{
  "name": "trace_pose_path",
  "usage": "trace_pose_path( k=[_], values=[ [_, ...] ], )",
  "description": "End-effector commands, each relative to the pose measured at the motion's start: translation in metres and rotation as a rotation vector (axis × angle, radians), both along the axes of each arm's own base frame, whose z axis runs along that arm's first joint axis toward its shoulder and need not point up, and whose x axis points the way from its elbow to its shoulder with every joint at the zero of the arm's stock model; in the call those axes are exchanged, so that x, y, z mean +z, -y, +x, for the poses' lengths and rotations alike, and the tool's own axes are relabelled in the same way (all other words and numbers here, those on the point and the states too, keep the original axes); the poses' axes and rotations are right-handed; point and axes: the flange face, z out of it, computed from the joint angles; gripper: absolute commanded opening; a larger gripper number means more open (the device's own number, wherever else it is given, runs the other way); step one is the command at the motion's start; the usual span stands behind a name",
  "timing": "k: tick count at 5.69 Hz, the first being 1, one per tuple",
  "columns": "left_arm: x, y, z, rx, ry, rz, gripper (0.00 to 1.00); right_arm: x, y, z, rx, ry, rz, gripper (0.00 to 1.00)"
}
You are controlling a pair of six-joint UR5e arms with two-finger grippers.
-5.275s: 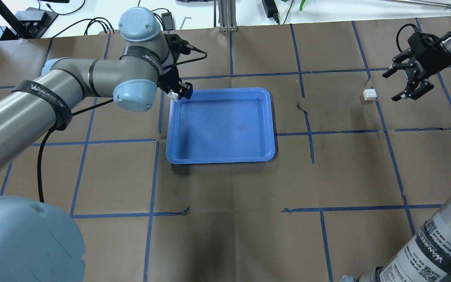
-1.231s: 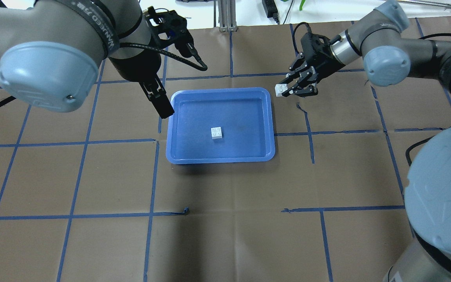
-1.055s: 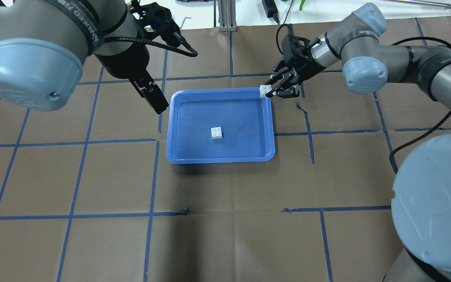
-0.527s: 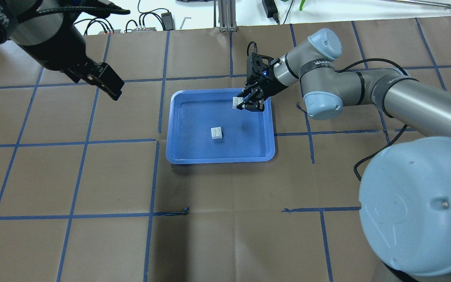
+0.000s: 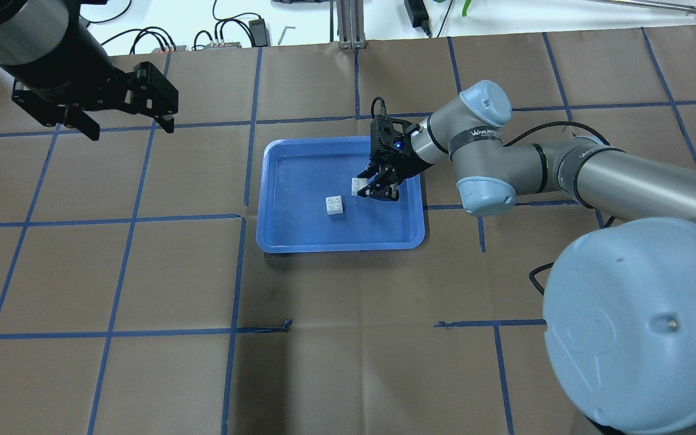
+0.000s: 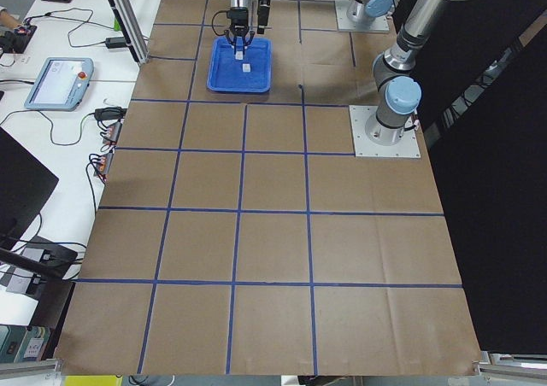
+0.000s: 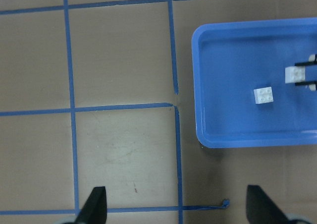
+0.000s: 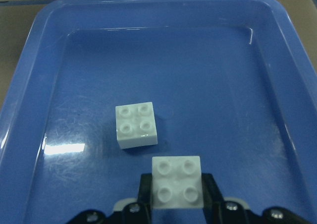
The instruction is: Assemble white blocks and place on blue tray
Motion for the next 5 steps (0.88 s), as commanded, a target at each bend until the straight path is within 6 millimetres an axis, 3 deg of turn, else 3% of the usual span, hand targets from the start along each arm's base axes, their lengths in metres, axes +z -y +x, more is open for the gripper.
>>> trace_pose_path(
  k=[1, 2, 3, 5],
  values=[
    [-0.0054, -0.0060, -0.0275, 0.025, -0.009, 0.008, 0.99, -0.0088, -0.0122, 0.0057, 0.008, -0.002, 0.018, 0.31],
    [-0.0055, -0.0056, -0.0268, 0.018, -0.014, 0.008, 0.99, -0.0070, -0.0118, 0.0058, -0.023, 0.003, 0.017, 0.31],
    [-0.0062, -0.0043, -0.0250, -0.130, 0.003, 0.011, 0.99, -0.0069, -0.0129, 0.0085, -0.027, 0.004, 0.022, 0.31],
    [-0.0053, -0.0050, -0.0255, -0.165, 0.009, 0.009, 0.99, -0.0072, -0.0146, 0.0136, -0.038, -0.009, 0.023, 0.31]
  ],
)
